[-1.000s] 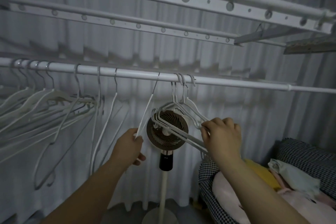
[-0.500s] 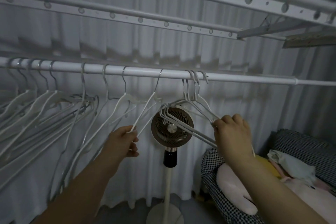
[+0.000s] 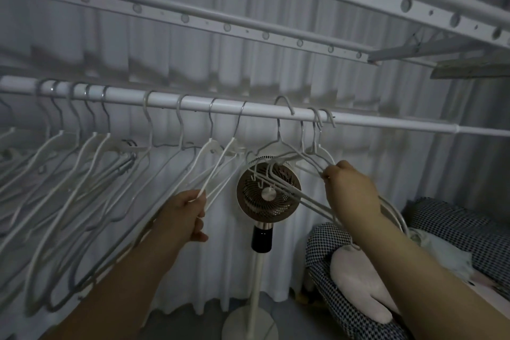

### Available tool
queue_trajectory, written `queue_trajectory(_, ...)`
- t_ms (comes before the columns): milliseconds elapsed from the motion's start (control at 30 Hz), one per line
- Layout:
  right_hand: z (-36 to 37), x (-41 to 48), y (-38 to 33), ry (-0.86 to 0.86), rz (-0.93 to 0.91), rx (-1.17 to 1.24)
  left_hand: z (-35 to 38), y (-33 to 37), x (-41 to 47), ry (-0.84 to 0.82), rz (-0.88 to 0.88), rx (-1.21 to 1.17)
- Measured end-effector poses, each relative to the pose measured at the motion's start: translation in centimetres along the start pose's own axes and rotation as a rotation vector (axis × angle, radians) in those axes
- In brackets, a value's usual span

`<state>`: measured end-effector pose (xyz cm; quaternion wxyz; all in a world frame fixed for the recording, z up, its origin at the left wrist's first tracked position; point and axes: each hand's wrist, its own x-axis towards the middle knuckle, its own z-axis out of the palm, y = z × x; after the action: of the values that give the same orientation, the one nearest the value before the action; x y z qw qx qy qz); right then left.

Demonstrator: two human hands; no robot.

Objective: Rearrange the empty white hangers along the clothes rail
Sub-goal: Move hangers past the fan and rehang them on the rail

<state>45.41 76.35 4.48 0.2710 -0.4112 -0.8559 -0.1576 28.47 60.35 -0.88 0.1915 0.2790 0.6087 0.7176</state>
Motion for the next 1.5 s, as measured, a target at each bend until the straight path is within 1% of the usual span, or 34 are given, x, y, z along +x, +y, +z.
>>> queue_trajectory(67,-0.2,0.8,-0.8,-0.022,0.033,0.085,-0.6,0.0,0.0,-0.012,0.007,0.007)
queue_trajectory(167,-0.5,2.0,-2.0,-0.041,0.056,0.119,-1.4,-0.1,0.0,0.0,0.022,0.028)
queue_trajectory(367,0.2,2.8,-3.7,-0.149,0.088,0.13,-2.8,-0.2,-0.2,0.031,-0.016,0.027)
queue_trajectory(467,1.2,1.9,-4.1,-0.193,0.073,0.104,-3.1,0.0,-0.8,0.05,-0.028,0.008)
queue_trajectory(533,1.9,1.1,-3.9,-0.232,0.071,0.097,-3.2,0.1,-1.1,0.056,-0.02,0.02)
queue_trajectory(633,2.5,-0.1,-3.2,-0.292,0.115,0.135,-3.3,-0.2,-1.2,0.068,0.03,0.075)
queue_trajectory(767,1.8,-2.4,-1.3,-0.381,0.129,0.236,-2.9,-0.1,-2.2,0.125,0.139,0.264)
queue_trajectory(900,0.4,-4.9,1.3,-0.452,0.103,0.343,-2.3,-0.2,-5.2,0.123,0.308,0.504)
queue_trajectory(1000,-0.4,-6.5,3.5,-0.502,0.046,0.45,-2.0,-1.1,-6.9,0.138,0.489,0.673)
queue_trajectory(1067,-1.1,-7.7,5.2,-0.537,0.036,0.529,-1.3,-1.1,-8.4,0.148,0.647,0.749)
queue_trajectory(1133,-2.0,-9.2,7.1,-0.549,0.051,0.6,0.0,-0.8,-10.2,0.131,0.814,0.759)
queue_trajectory(1167,-2.4,-9.9,8.2,-0.556,0.059,0.614,0.8,-1.0,-11.0,0.105,0.857,0.747)
queue_trajectory(1200,-2.9,-10.7,9.3,-0.562,0.069,0.63,1.8,-1.1,-11.9,0.054,0.84,0.722)
queue_trajectory(1233,-3.5,-11.4,10.3,-0.568,0.076,0.663,2.9,-1.3,-12.7,-0.009,0.746,0.663)
queue_trajectory(1300,-4.8,-13.0,12.2,-0.578,0.091,0.761,4.8,-2.8,-13.5,-0.127,0.459,0.592)
queue_trajectory(1400,-6.2,-15.1,14.2,-0.562,0.118,0.903,6.3,-5.0,-14.3,-0.235,0.246,0.751)
queue_trajectory(1500,-6.8,-16.4,15.2,-0.552,0.116,1.022,6.9,-6.3,-15.3,-0.407,0.06,0.727)
